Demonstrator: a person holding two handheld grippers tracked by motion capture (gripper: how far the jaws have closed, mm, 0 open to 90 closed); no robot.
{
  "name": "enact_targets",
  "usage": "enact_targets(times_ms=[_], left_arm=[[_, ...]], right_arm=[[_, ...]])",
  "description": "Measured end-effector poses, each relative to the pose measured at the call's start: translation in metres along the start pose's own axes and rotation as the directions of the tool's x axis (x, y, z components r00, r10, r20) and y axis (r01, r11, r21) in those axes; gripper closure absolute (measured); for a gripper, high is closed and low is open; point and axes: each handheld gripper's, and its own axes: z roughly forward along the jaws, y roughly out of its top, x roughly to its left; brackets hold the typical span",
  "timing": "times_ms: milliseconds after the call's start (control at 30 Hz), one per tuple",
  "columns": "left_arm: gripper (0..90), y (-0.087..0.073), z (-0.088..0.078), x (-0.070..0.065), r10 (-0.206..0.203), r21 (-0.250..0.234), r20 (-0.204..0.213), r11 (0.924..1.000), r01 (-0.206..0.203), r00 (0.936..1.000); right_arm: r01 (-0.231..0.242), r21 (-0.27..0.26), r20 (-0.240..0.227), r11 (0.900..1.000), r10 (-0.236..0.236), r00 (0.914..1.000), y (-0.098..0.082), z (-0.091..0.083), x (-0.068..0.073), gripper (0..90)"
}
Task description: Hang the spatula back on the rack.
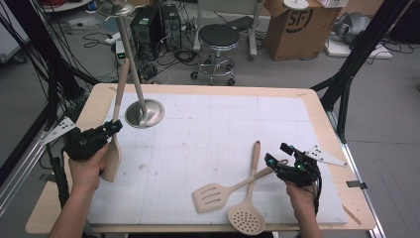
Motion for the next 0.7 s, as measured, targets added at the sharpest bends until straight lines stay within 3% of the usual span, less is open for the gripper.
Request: enact_targets(times_ms=[67,200,433,700], left_arm=[[78.3,0.003,0.001,0.001,-0.003,-0.028,-0.004,0.9996,0.003,1.0000],[78.3,0.012,0.005,0.001,0.007,-0.038,-0.011,0.9992,-0.008,0.9999],[78.3,0.027,0.006,-0.002,0.028,-0.128,-0.002,0.9914,-0.028,0.9996],[78.3,0.051,0.008,-0.005,0.057,-0.160,-0.015,0.9853,-0.059,0.9983]], right_arm=[[-0.001,0.001,-0.001,1.000,0.001,1.0000,0.000,0.000,0.000,14.2],[-0.005,0.003,-0.002,1.000,0.005,1.0000,-0.001,0.002,0.000,14.2],[-0.014,0.006,-0.008,1.000,0.014,0.9999,-0.002,0.004,0.000,14.2],[-0.012,0.019,-0.009,1.000,0.012,0.9999,-0.003,0.008,0.002,14.2]])
